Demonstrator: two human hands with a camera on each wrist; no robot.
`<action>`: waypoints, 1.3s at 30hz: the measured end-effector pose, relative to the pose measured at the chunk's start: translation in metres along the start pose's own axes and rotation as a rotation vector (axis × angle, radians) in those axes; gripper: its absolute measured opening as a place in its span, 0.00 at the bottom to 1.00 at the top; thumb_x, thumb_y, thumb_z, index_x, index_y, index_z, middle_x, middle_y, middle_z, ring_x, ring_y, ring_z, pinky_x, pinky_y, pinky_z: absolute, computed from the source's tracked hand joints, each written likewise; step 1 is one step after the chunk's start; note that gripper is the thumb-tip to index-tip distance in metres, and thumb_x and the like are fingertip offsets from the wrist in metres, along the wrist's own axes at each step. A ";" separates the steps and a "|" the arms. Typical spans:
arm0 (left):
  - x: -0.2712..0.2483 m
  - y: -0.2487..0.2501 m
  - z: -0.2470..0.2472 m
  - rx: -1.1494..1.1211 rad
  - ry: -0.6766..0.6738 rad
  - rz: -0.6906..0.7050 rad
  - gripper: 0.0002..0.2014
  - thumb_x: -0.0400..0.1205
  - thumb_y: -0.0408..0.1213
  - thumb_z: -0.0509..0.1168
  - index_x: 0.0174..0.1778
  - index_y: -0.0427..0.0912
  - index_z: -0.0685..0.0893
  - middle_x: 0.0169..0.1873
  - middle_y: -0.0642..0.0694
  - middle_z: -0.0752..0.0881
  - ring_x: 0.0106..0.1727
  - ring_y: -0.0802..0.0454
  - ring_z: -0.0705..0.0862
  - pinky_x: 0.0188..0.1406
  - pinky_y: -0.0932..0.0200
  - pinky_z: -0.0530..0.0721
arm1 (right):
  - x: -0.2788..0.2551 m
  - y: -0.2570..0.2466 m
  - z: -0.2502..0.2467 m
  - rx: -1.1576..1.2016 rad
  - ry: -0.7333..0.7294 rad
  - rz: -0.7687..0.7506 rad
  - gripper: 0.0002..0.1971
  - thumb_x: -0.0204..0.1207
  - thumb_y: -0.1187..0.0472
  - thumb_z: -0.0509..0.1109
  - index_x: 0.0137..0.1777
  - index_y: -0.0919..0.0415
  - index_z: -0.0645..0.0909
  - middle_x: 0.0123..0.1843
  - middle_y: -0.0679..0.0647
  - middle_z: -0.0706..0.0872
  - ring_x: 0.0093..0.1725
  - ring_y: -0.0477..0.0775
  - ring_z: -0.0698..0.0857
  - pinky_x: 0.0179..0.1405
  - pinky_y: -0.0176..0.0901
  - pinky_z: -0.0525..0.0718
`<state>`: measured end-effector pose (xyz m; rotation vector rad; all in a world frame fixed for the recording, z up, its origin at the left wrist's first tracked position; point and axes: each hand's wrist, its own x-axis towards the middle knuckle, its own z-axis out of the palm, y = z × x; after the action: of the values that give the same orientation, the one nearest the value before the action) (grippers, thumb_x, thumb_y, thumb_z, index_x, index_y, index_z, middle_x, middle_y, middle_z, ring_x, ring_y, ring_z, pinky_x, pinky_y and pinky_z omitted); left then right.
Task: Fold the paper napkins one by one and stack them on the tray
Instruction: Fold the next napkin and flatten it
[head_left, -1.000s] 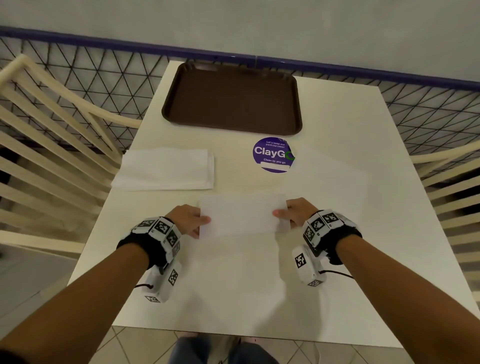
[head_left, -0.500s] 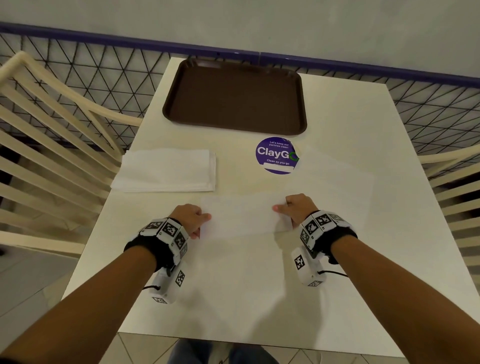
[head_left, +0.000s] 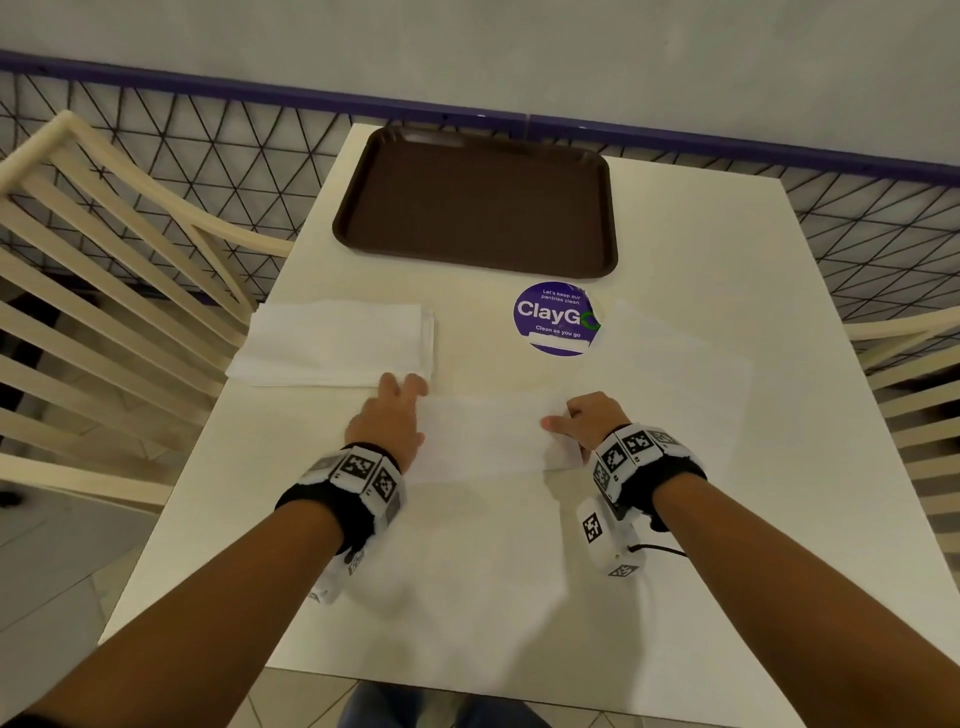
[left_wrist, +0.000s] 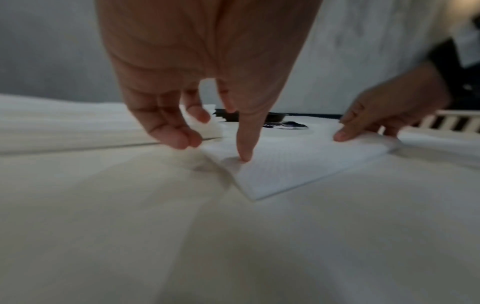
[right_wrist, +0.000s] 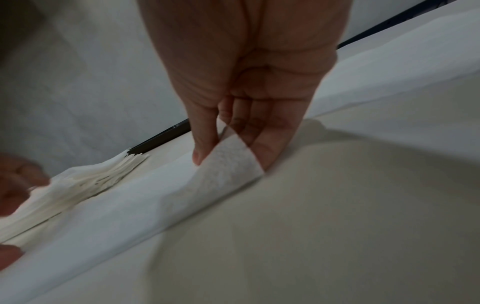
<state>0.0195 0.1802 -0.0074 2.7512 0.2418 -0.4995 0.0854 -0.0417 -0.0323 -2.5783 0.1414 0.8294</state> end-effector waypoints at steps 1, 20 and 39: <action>0.000 0.003 0.002 0.111 0.046 0.098 0.24 0.81 0.28 0.61 0.72 0.48 0.66 0.66 0.42 0.68 0.58 0.42 0.79 0.57 0.50 0.82 | -0.001 -0.001 0.000 -0.005 -0.002 0.001 0.26 0.75 0.50 0.70 0.24 0.59 0.60 0.23 0.54 0.68 0.23 0.50 0.68 0.25 0.38 0.64; -0.017 0.029 0.030 0.314 -0.044 0.110 0.30 0.82 0.59 0.51 0.76 0.46 0.61 0.74 0.51 0.60 0.72 0.47 0.64 0.55 0.54 0.80 | -0.082 -0.004 0.042 -0.417 0.309 -0.554 0.29 0.83 0.50 0.44 0.79 0.64 0.63 0.80 0.61 0.66 0.77 0.61 0.70 0.74 0.48 0.70; -0.024 0.031 0.036 0.350 0.031 0.151 0.27 0.84 0.54 0.51 0.75 0.43 0.62 0.73 0.45 0.62 0.71 0.46 0.67 0.59 0.54 0.77 | -0.092 0.026 0.041 -0.431 -0.067 -0.357 0.24 0.87 0.60 0.43 0.83 0.61 0.50 0.85 0.54 0.48 0.84 0.49 0.50 0.83 0.44 0.46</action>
<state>-0.0066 0.1361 -0.0212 3.0865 -0.0533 -0.4997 -0.0177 -0.0512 -0.0187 -2.8323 -0.5606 0.8806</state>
